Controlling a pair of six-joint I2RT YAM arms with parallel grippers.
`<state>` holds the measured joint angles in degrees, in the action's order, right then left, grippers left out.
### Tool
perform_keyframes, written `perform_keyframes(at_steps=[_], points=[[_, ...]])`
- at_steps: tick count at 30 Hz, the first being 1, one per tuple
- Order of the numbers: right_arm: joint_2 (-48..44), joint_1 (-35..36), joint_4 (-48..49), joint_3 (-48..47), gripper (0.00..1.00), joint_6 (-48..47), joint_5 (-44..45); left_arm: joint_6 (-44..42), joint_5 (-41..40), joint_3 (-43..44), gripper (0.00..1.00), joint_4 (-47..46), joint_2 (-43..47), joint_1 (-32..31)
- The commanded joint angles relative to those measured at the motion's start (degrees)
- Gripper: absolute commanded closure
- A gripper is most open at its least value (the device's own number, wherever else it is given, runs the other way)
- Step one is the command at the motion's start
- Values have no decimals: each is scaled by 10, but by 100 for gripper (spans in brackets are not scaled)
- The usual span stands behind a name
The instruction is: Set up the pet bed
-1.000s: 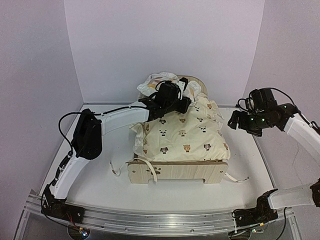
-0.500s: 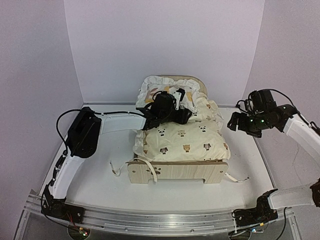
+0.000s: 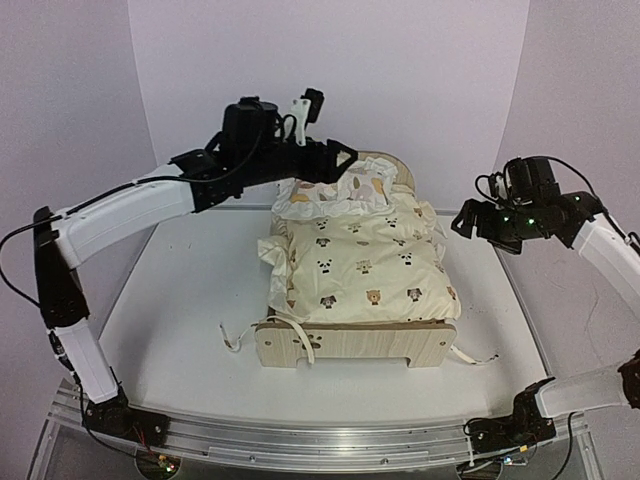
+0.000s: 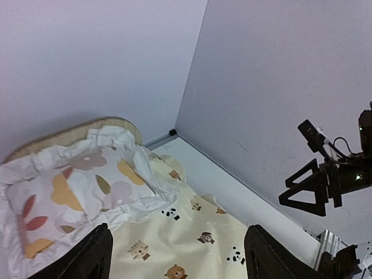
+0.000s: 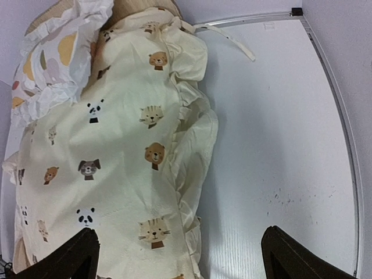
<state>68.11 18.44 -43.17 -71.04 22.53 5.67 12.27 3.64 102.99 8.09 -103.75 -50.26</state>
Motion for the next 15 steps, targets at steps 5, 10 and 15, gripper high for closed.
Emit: perform_keyframes(at_steps=[5, 10, 15], points=[[-5, 3, 35, -4, 2, 11, -131, -16, -188, -205, 19, 46, 221, 2], [-40, 3, 140, 106, 2, 44, -192, 22, -263, -377, 16, 45, 377, 2], [-72, 3, 222, 181, 2, 50, -201, 63, -333, -482, 1, 108, 467, 2]])
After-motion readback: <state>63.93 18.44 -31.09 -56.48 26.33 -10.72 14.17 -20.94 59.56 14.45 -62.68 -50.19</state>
